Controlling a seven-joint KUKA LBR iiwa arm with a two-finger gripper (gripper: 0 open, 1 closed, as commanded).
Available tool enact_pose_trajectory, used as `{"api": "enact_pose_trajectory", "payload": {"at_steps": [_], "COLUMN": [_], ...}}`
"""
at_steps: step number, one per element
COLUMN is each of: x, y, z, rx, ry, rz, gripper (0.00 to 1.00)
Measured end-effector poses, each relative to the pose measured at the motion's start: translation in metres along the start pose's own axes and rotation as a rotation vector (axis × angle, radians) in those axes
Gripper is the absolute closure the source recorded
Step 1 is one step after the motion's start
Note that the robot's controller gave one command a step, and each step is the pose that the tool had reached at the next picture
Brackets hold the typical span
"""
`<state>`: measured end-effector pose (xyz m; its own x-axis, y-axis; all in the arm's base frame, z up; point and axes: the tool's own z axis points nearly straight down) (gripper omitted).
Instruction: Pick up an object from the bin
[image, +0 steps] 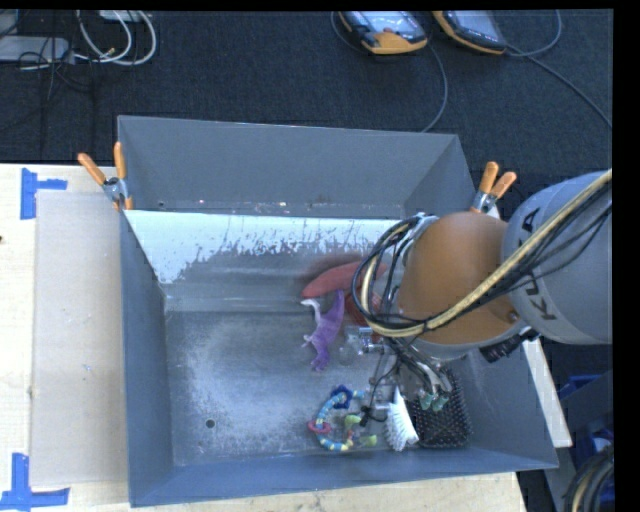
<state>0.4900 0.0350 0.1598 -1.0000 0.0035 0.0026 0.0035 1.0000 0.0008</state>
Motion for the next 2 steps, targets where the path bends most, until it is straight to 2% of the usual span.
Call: {"api": "enact_pose_trajectory", "payload": {"at_steps": [1,2], "x": [0.0002,0.0002], "y": [0.0238,0.0238], "z": [0.0299,0.0299], "rx": [0.001,0.001], "ry": [0.003,0.003], "rz": [0.091,0.091], "gripper": [1.0,0.0]}}
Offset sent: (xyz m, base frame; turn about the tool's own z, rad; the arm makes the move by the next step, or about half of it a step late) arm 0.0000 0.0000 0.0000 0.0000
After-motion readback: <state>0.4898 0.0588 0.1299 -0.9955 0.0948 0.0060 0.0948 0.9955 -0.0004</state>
